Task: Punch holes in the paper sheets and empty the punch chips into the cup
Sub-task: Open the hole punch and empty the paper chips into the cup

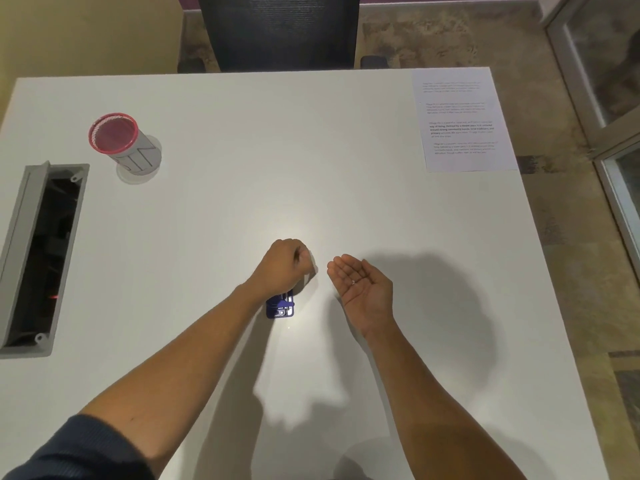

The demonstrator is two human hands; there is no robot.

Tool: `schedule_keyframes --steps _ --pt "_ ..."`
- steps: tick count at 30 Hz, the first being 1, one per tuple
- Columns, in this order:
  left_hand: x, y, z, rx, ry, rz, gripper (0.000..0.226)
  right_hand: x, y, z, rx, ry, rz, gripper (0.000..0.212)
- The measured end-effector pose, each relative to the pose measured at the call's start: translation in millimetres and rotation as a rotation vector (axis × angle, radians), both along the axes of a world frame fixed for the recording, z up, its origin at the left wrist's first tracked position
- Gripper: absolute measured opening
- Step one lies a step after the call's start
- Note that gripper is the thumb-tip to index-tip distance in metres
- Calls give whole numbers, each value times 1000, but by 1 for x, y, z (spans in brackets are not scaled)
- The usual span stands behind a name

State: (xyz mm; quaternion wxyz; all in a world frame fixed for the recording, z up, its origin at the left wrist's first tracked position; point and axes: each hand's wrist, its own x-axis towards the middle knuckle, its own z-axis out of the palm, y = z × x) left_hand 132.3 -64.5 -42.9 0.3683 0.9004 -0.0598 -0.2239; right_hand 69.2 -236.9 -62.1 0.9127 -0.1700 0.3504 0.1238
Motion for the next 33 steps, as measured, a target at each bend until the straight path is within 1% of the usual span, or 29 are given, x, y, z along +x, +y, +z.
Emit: schedule_keyframes --steps 1,3,6,9,11,14,18,22,27,30,33 --pt "-6 1 5 -78 22 56 25 0 1 0 -2 4 -5 41" --pt "-17 -1 17 -172 25 101 18 1 5 2 -9 17 -2 41" --pt "-33 -7 34 -234 -43 81 15 1 15 8 -33 20 32 38" --pt "-43 -13 42 -198 -105 18 16 2 27 16 -56 20 80 39" --pt "-47 -14 43 -134 -121 12 16 1 34 22 -70 16 97 41" --pt "-49 -11 42 -89 -183 -3 14 1 39 30 -60 3 90 40" --pt "-49 -4 43 -64 -295 42 6 2 42 33 -76 5 83 40" --pt "-49 -1 45 -45 -349 47 2 3 47 34 -86 4 95 39" --pt "-49 2 46 31 -401 31 5 5 52 37 -67 -5 99 40" --pt "-49 7 45 -7 -402 58 11 8 55 39 -52 -18 82 39" --pt "-48 13 48 -146 -316 207 13 11 60 42 -40 -32 79 39"
